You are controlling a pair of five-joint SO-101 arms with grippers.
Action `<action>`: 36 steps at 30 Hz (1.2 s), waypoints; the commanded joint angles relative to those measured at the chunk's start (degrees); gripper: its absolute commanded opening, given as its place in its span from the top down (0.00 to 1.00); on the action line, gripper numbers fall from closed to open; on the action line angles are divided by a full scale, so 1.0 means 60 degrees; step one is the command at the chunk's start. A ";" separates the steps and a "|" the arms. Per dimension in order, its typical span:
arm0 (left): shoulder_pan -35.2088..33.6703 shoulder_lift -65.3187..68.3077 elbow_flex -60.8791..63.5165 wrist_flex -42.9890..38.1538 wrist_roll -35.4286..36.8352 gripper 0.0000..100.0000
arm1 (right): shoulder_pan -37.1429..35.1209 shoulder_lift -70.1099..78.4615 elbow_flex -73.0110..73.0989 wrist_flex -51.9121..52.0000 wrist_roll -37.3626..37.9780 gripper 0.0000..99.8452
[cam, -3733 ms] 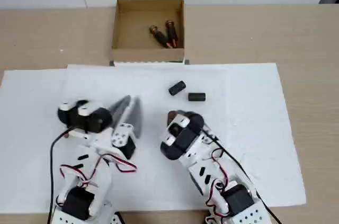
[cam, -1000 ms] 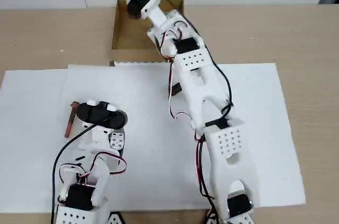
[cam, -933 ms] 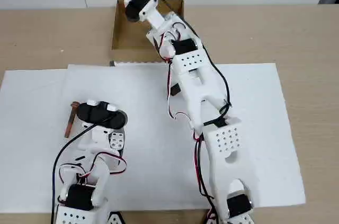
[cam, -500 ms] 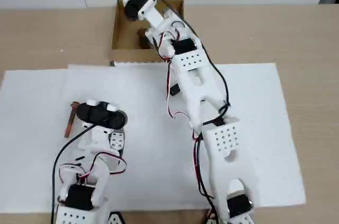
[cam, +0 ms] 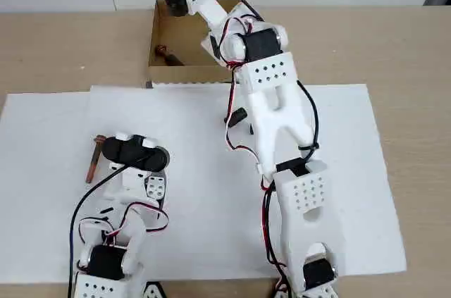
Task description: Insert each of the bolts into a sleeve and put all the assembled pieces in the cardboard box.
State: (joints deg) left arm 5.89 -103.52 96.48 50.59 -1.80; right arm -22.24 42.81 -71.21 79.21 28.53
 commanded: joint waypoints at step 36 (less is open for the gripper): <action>-0.0044 -0.0088 -0.0037 0.0103 0.0000 0.99 | 0.0769 -0.5780 0.8103 0.2527 0.2593 0.97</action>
State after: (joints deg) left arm 5.89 -103.52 96.48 50.95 -1.80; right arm -18.20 11.43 -24.70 96.18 39.69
